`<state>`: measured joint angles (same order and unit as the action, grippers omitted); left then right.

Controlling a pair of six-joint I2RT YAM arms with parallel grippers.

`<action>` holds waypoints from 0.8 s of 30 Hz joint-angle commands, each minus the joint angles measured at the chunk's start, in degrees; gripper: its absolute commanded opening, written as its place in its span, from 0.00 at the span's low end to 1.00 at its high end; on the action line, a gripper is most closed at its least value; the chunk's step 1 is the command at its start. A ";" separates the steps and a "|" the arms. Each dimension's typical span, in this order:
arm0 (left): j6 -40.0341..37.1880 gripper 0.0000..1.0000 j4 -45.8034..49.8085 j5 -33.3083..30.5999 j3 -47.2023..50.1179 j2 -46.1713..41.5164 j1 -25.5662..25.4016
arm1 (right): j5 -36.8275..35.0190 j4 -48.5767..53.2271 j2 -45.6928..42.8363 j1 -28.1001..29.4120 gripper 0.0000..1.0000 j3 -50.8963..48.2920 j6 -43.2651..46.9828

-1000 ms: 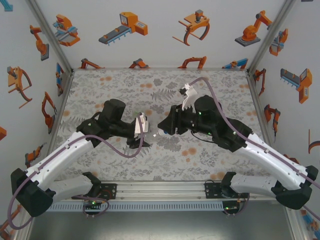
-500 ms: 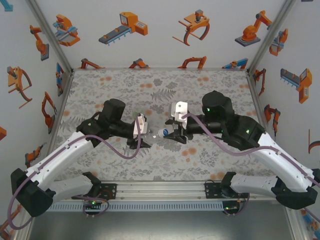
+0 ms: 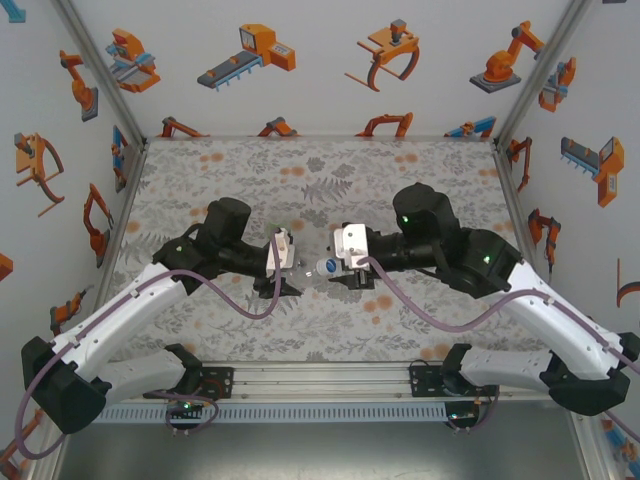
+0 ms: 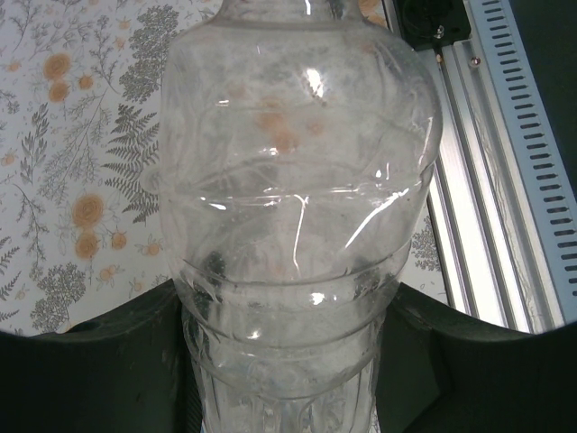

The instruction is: Screw on the bottle caps

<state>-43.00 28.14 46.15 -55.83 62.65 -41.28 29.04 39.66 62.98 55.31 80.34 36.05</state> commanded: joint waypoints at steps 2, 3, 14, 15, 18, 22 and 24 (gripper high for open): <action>-1.38 0.00 0.86 2.10 -1.65 -0.16 -0.30 | 1.24 -0.20 0.28 0.64 0.50 -0.71 1.34; -1.37 0.00 0.86 2.17 -1.65 -0.17 -0.34 | 1.11 -0.19 0.38 0.70 0.49 -0.84 1.34; -1.33 0.00 0.84 2.49 -1.73 -0.21 -0.29 | -1.00 -0.79 0.66 1.37 0.44 -1.79 1.39; -1.37 0.00 0.86 2.46 -1.73 -0.15 -0.35 | -1.15 -0.89 0.65 1.34 0.44 -1.89 1.39; -1.38 0.00 0.86 2.45 -1.72 -0.14 -0.35 | -2.17 -1.42 0.57 1.39 0.43 -2.54 1.39; -1.38 0.00 0.86 2.50 -1.71 -0.07 -0.31 | -2.67 -1.49 0.57 1.44 0.40 -2.73 1.69; -1.38 0.00 0.85 2.46 -1.73 -0.02 -0.32 | -2.56 -1.68 0.48 1.49 0.37 -2.77 1.89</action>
<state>-43.20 28.42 46.35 -55.83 62.65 -41.28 26.76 38.98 63.59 56.34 78.00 37.12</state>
